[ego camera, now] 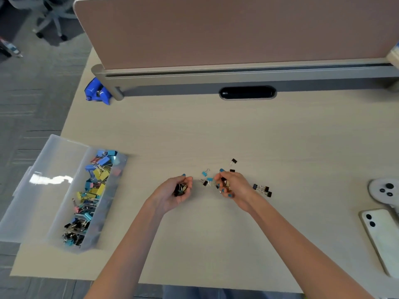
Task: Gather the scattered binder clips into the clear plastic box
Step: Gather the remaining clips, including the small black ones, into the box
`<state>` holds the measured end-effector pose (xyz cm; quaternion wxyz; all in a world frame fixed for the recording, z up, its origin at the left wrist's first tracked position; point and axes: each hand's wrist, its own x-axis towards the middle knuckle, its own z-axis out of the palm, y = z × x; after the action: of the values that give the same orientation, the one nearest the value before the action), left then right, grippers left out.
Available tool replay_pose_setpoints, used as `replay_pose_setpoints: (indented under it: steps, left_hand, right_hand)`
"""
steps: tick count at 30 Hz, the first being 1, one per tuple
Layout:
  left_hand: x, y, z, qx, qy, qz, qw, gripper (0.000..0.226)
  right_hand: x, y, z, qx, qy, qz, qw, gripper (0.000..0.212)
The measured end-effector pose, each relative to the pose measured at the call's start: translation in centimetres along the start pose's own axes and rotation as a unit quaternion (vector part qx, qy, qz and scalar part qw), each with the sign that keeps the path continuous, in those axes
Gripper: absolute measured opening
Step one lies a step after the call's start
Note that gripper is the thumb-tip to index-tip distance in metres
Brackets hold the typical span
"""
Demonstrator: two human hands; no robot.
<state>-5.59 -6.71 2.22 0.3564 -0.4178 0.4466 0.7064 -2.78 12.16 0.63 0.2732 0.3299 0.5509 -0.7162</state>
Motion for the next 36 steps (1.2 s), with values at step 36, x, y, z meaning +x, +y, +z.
replay_pose_setpoints:
  steps: [36]
  left_hand:
    - [-10.0, 9.3, -32.4, 0.243, -0.039, -0.007, 0.969, 0.023]
  right_hand:
    - [-5.8, 7.7, 30.9, 0.136, -0.081, 0.097, 0.983, 0.032]
